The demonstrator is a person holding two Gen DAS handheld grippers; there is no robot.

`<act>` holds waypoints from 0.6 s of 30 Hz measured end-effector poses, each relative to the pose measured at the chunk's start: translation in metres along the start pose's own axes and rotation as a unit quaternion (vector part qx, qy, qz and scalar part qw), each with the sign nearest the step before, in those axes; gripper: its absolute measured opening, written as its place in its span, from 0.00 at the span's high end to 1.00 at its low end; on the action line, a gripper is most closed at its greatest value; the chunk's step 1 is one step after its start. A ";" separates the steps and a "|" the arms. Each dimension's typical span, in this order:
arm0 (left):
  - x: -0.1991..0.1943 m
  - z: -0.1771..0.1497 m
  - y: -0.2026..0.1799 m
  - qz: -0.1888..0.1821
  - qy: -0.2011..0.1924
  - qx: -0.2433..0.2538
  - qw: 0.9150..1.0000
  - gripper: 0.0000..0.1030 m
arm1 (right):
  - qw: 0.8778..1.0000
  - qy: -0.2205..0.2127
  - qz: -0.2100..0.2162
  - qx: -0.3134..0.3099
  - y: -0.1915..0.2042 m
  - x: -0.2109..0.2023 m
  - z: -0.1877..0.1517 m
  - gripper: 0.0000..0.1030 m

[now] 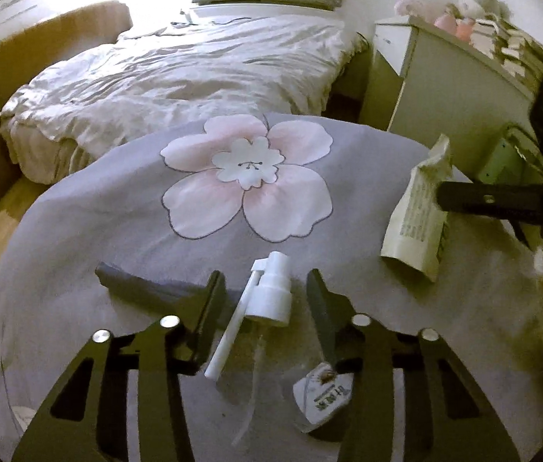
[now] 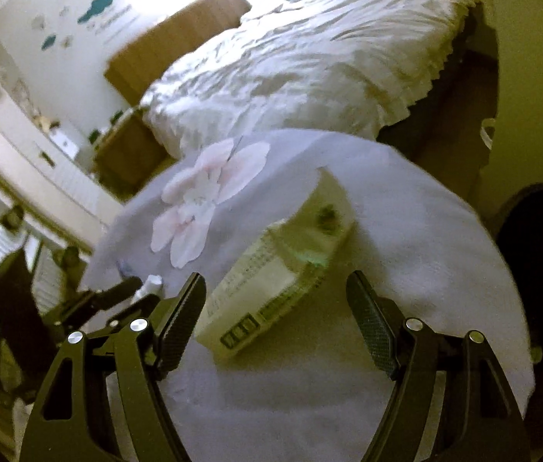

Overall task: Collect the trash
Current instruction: 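Grasp the white spray bottle with the left tool while the right tool grasps the snack wrapper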

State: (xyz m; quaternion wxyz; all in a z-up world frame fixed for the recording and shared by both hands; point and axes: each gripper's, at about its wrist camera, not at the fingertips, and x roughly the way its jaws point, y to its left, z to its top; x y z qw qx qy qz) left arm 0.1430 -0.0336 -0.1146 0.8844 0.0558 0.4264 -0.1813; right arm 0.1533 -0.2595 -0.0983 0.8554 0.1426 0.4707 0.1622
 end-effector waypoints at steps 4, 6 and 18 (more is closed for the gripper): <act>0.003 -0.001 0.001 -0.005 0.001 0.004 1.000 0.72 | 1.000 0.012 -0.017 -0.023 0.010 0.018 0.001 0.43; 0.002 -0.001 0.004 -0.013 -0.002 -0.002 1.000 0.72 | 0.999 0.009 -0.019 -0.032 0.014 0.022 0.002 0.53; -0.025 0.003 0.002 -0.056 -0.042 -0.046 0.996 0.75 | 0.996 -0.054 0.052 -0.046 0.024 -0.021 0.001 0.91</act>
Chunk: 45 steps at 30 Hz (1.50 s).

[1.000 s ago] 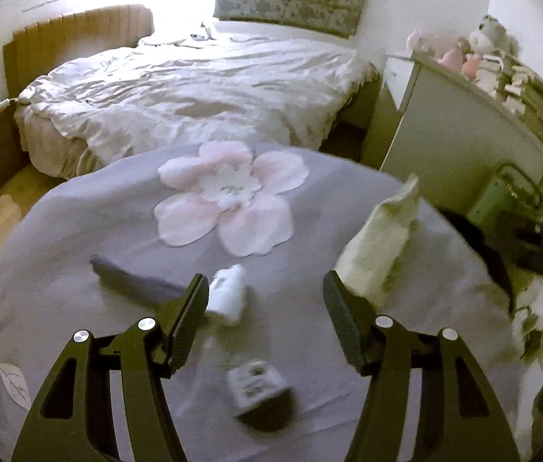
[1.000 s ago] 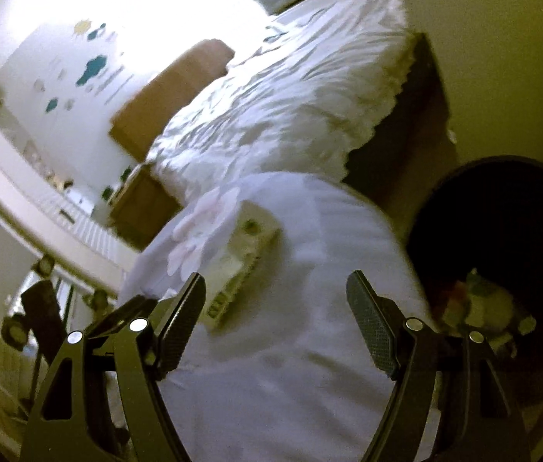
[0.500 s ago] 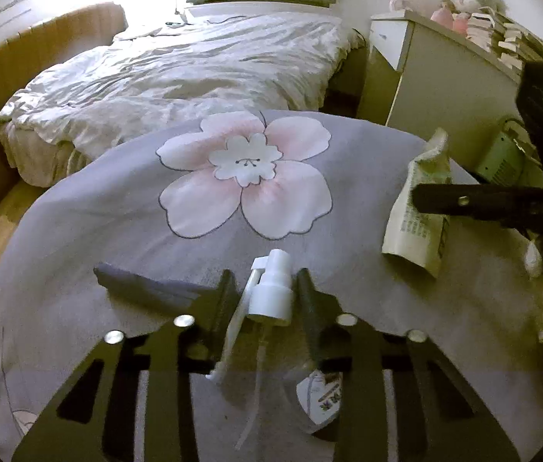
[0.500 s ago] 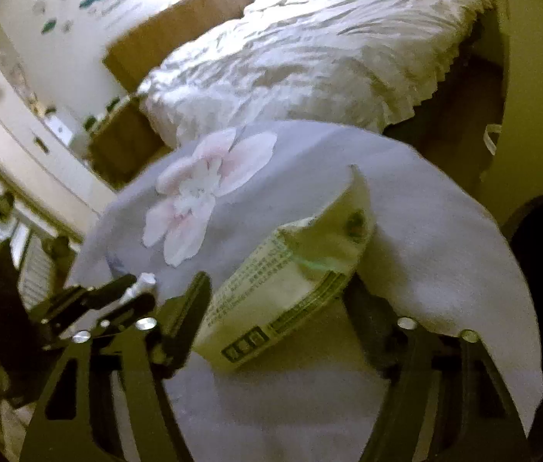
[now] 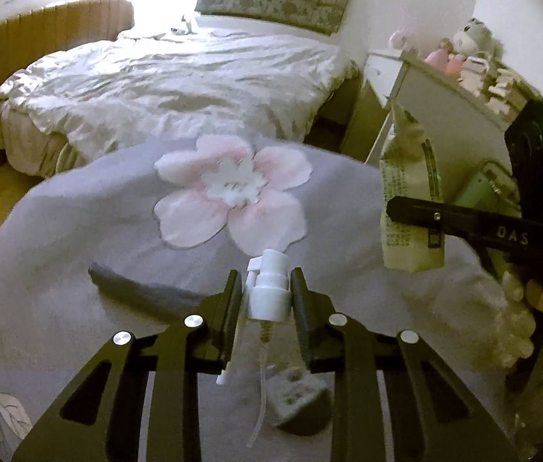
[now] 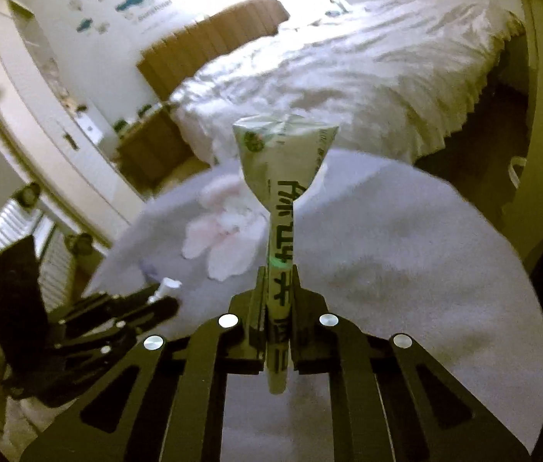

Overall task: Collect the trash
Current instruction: 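Grasp the white spray bottle with the left tool while the right tool grasps the snack wrapper, then carry the spray bottle and wrapper over the black bin and open both tools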

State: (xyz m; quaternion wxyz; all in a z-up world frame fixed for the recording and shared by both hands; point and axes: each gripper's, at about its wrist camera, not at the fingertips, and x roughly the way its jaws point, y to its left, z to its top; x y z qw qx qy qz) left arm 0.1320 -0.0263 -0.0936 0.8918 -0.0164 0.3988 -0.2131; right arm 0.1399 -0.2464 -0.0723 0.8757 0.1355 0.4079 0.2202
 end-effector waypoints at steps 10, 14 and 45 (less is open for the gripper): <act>-0.034 0.032 -0.071 -0.052 -0.058 0.031 0.996 0.76 | 0.995 -0.094 -0.010 0.019 -0.021 -0.092 -0.002 0.91; -0.038 0.047 -0.117 -0.085 -0.072 0.055 0.992 0.79 | 0.991 -0.126 -0.038 0.039 -0.051 -0.135 -0.009 0.91; 0.051 0.058 -0.314 -0.202 -0.022 0.155 0.967 0.79 | 0.956 -0.179 -0.148 0.181 -0.214 -0.238 -0.081 0.91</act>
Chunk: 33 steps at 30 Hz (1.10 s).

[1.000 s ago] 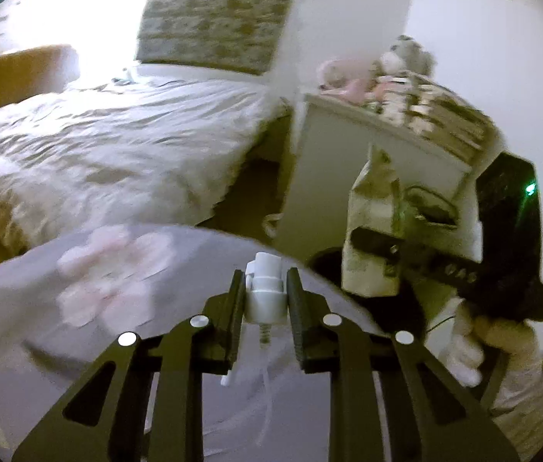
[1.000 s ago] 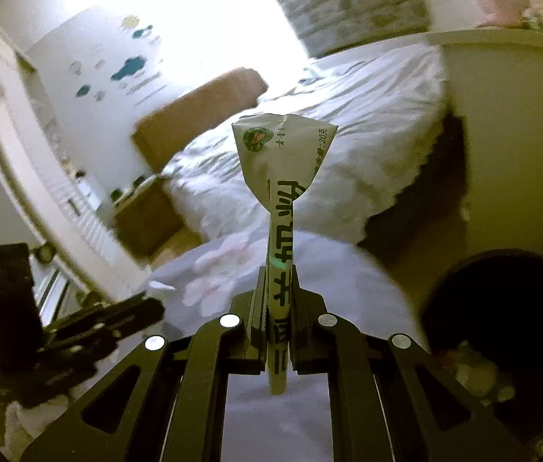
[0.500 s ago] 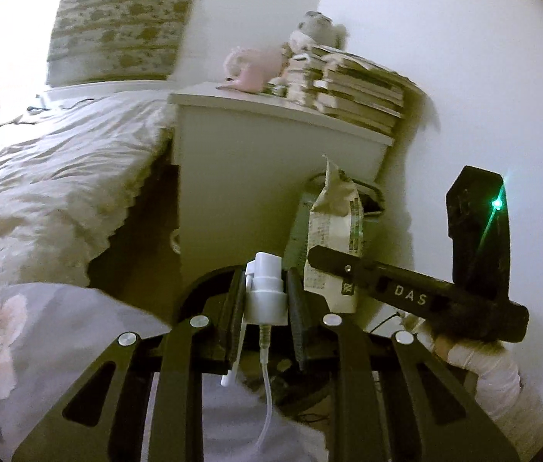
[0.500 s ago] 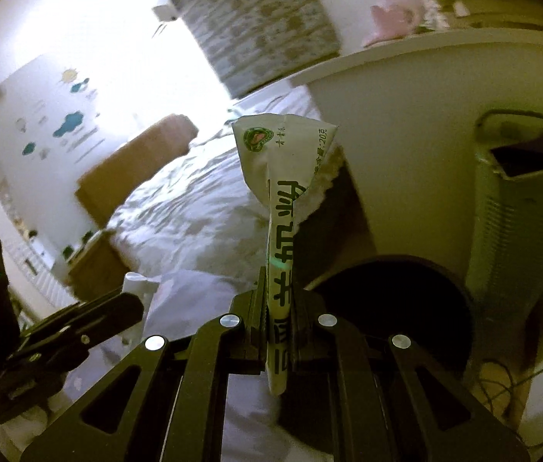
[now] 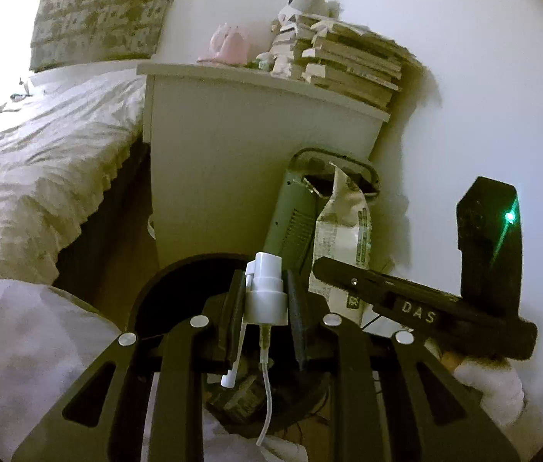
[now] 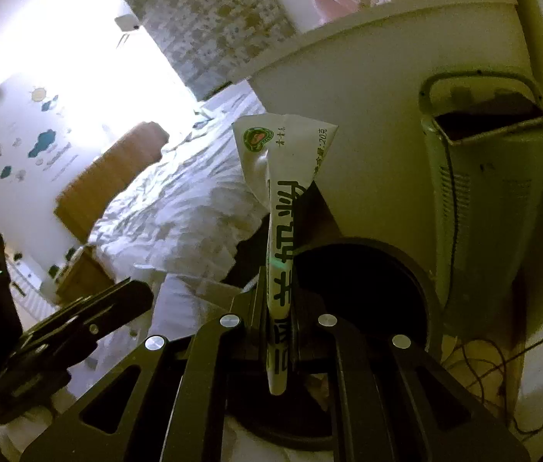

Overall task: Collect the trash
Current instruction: 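Carry the spray bottle and wrapper over the black bin and open both tools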

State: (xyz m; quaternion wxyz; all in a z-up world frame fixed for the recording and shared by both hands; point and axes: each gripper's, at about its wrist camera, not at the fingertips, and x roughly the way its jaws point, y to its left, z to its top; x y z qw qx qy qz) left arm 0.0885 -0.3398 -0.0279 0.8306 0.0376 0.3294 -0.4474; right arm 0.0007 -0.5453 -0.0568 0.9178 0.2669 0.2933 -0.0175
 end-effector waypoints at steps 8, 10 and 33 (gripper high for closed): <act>0.019 -0.007 -0.002 0.000 0.017 0.001 1.000 0.79 | 1.000 0.014 -0.008 0.011 -0.009 0.007 -0.010 0.91; 0.022 -0.008 -0.002 -0.002 0.019 -0.001 1.000 0.79 | 1.000 0.016 -0.010 0.012 -0.010 0.008 -0.012 0.91; 0.022 -0.004 -0.011 0.017 0.009 -0.003 1.000 0.39 | 0.998 0.030 -0.046 0.044 -0.022 0.010 -0.020 0.54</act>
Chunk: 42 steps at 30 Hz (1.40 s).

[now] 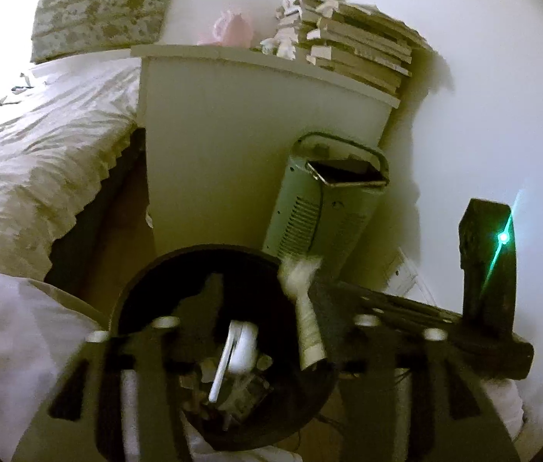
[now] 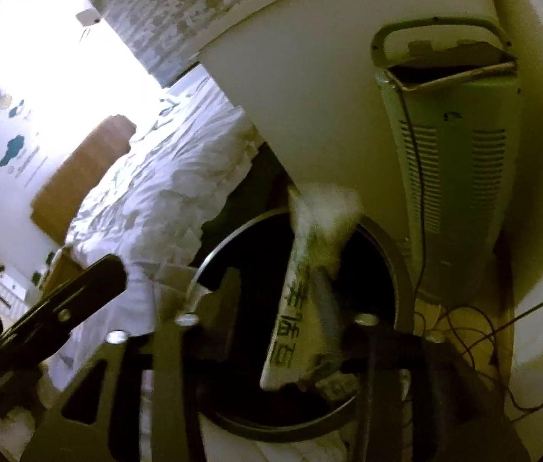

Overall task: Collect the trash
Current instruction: 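Carry the spray bottle and wrapper over the black bin and open both tools, then grasp the grey strip with the left tool while the right tool grasps the small bottle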

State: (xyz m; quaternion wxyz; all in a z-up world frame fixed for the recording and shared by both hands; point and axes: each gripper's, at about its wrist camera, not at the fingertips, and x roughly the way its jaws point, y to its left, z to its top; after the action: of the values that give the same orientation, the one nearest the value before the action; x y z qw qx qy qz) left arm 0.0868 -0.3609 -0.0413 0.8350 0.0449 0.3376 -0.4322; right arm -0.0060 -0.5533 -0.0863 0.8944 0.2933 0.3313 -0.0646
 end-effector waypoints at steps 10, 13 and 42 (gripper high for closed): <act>-0.030 0.005 0.003 0.017 -0.032 -0.006 0.999 0.25 | 1.000 -0.004 0.005 -0.010 0.010 -0.006 -0.001 0.54; -0.042 0.004 0.006 0.026 -0.039 -0.007 0.999 0.20 | 1.000 -0.005 0.010 -0.017 0.020 -0.008 -0.001 0.54; -0.196 -0.132 0.267 0.259 -0.029 -0.291 0.921 0.18 | 0.955 0.126 0.132 -0.233 0.249 0.049 -0.099 0.44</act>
State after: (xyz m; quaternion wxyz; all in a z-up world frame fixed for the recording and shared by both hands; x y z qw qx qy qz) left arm 0.1399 -0.0103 -0.0825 0.9033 -0.1268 0.4009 -0.0850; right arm 0.0542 -0.2896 -0.0577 0.8893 0.1238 0.4059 0.1705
